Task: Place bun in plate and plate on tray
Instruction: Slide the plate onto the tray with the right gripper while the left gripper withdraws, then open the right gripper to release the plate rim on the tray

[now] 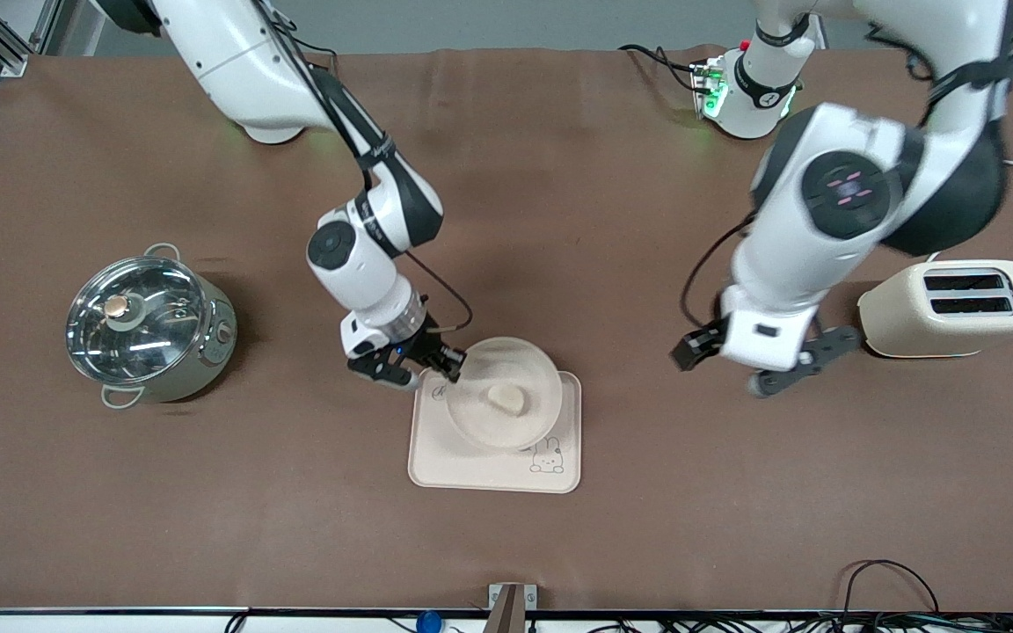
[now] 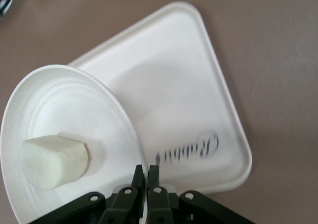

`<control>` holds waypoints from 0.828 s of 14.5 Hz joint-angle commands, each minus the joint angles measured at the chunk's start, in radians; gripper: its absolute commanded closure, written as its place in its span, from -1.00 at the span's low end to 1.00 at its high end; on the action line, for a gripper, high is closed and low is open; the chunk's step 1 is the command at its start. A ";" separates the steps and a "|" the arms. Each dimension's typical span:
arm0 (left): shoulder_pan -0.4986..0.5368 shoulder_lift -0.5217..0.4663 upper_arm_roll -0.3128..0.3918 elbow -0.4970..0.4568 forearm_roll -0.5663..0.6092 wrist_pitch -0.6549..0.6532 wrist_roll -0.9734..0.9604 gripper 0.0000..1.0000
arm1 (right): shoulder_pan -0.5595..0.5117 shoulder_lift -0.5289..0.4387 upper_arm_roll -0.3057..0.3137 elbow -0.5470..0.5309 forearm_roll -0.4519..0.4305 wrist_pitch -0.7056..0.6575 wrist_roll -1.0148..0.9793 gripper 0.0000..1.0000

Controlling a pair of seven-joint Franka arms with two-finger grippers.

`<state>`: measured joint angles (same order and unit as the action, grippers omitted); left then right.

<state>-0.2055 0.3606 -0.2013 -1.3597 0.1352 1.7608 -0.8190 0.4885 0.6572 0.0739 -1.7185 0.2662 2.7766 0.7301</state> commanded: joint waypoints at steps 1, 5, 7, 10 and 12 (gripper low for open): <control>0.069 -0.100 -0.006 -0.021 0.017 -0.075 0.186 -1.00 | -0.021 0.097 0.012 0.112 0.019 -0.003 0.006 0.99; 0.142 -0.184 -0.006 -0.021 0.010 -0.182 0.384 -1.00 | -0.024 0.131 0.012 0.117 0.018 0.001 0.006 0.99; 0.188 -0.212 -0.009 -0.021 -0.003 -0.217 0.484 -1.00 | -0.027 0.131 0.012 0.117 0.018 0.001 0.003 0.99; 0.189 -0.284 0.037 -0.051 -0.051 -0.250 0.567 -1.00 | -0.036 0.131 0.012 0.117 0.018 0.003 0.000 0.98; 0.183 -0.354 0.094 -0.128 -0.123 -0.254 0.648 -1.00 | -0.034 0.131 0.012 0.114 0.018 0.001 0.003 0.17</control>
<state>-0.0149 0.1030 -0.1592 -1.3835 0.0742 1.5060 -0.2440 0.4634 0.7922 0.0750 -1.6067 0.2671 2.7794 0.7309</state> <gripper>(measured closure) 0.000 0.943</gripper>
